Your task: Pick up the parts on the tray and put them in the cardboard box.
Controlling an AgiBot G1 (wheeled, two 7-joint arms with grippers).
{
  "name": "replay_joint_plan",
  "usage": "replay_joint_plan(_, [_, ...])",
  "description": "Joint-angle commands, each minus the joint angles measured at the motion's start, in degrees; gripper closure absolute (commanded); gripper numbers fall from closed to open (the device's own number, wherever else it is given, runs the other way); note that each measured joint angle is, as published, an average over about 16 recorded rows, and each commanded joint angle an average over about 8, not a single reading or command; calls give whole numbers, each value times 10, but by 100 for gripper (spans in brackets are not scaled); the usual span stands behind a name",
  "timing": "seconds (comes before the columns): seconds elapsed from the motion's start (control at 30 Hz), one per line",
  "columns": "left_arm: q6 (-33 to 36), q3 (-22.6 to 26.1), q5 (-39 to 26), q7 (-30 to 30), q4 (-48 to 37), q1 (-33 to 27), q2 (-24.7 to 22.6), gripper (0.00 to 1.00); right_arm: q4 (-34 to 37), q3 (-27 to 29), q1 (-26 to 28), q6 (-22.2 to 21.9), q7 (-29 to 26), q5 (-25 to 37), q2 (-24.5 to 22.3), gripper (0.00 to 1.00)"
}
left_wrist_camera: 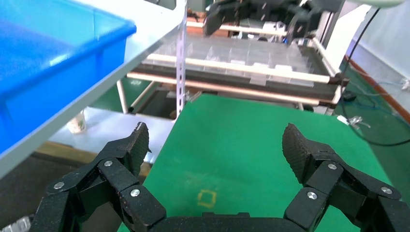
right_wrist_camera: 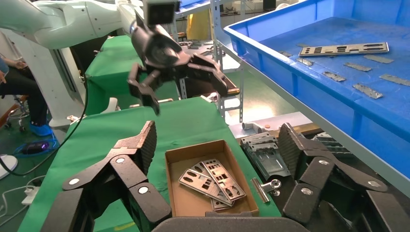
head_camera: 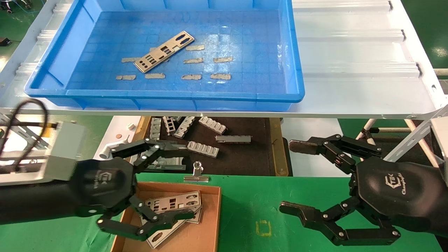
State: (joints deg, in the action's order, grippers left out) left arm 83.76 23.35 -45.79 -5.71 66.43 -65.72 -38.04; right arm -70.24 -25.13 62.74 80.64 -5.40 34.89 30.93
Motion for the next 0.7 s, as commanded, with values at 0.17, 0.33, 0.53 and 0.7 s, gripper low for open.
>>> replay_joint_plan(0.17, [11,-40,21,-27,39,23,16,0,0,0,0,0,0,0,0,0])
replay_joint_plan(0.33, [18,-68,37,-47,67,39,28,0,0,0,0,0,0,0,0,0])
replay_joint_plan(0.53, [23,-85,47,-56,83,48,35,0,0,0,0,0,0,0,0,0])
replay_joint_plan(0.7, [23,-82,46,-54,80,47,34,0,0,0,0,0,0,0,0,0])
